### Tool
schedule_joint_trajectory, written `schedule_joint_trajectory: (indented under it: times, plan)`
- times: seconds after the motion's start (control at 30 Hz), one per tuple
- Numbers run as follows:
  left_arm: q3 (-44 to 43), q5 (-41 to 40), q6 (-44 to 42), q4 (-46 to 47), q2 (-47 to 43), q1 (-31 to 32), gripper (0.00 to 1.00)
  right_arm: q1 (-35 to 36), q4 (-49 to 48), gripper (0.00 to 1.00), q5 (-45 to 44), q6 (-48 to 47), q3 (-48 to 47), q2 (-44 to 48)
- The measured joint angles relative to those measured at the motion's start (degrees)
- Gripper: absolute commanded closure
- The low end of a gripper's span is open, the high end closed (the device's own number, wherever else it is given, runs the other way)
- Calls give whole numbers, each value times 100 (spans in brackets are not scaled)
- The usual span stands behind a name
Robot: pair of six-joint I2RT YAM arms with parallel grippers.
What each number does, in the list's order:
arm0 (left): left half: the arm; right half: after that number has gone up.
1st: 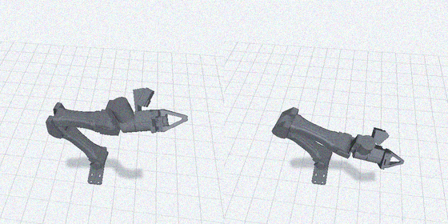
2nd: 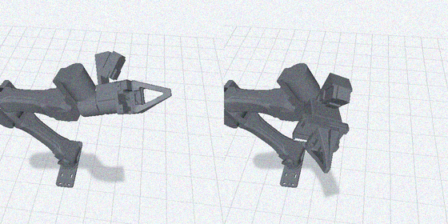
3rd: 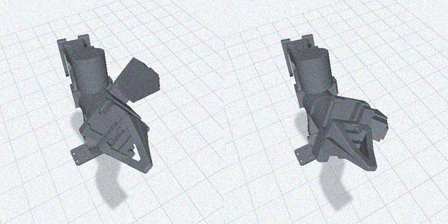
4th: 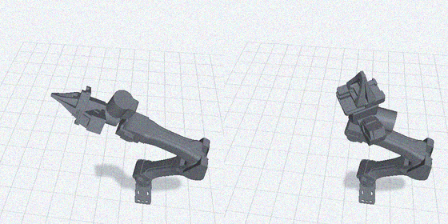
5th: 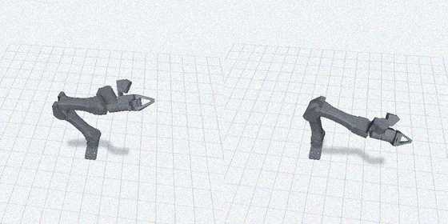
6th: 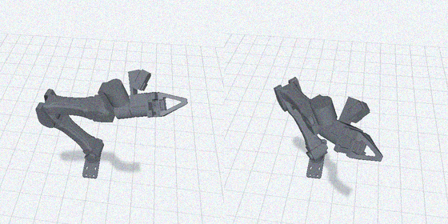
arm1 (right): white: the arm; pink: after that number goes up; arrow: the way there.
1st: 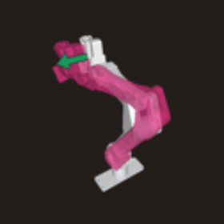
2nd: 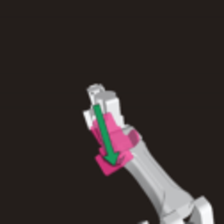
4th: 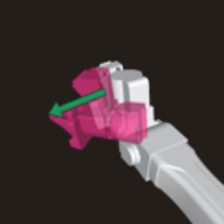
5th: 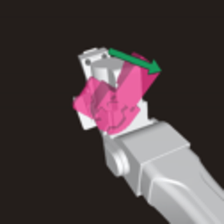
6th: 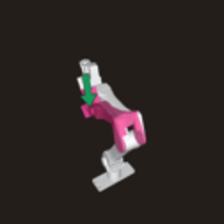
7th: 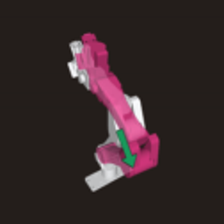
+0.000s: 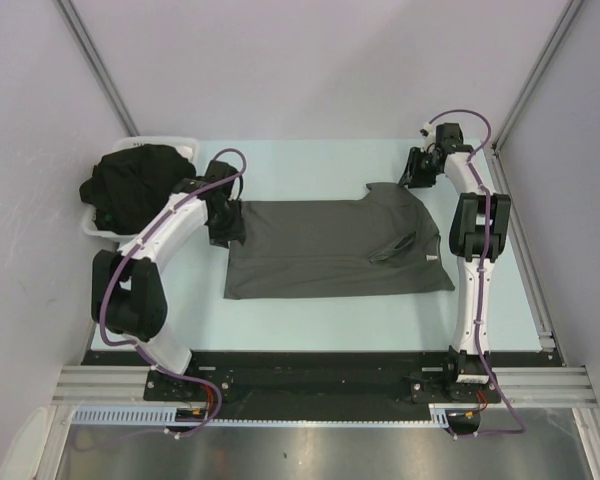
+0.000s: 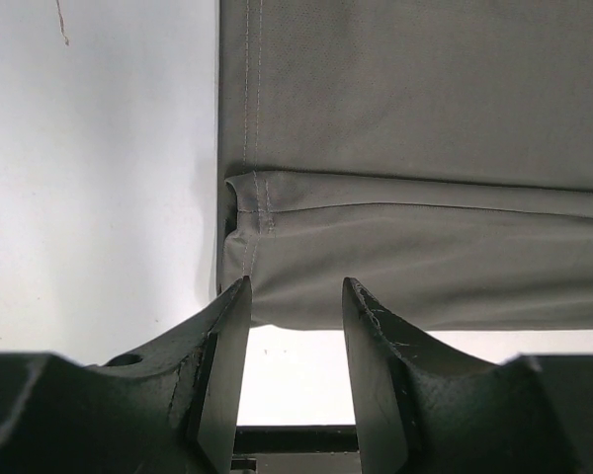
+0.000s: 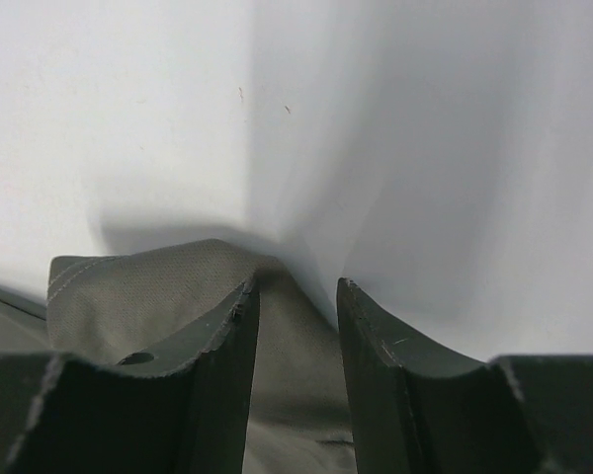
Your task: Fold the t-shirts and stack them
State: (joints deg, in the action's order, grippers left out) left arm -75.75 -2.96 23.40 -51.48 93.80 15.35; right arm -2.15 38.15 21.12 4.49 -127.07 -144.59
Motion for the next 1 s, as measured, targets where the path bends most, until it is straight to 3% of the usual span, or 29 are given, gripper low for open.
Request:
schedule_joint_trajectory:
  times: [0.2,0.27,0.5,0.53,1.0]
  plan:
    - [-90,-13,0,-22,142,0,53,11,-155,61,258,155,-76,-105]
    - [-144,-13,0,-39,205,0,53,24,-201,66,337,238,-96,-133]
    - [-365,-37,-2,-50,389,0,53,98,-260,90,507,389,-96,-210]
    - [-398,-50,-4,-55,411,0,53,103,-256,100,516,400,-96,-212]
    - [-1473,-420,-55,74,1510,-33,52,48,-162,100,525,369,-90,-197]
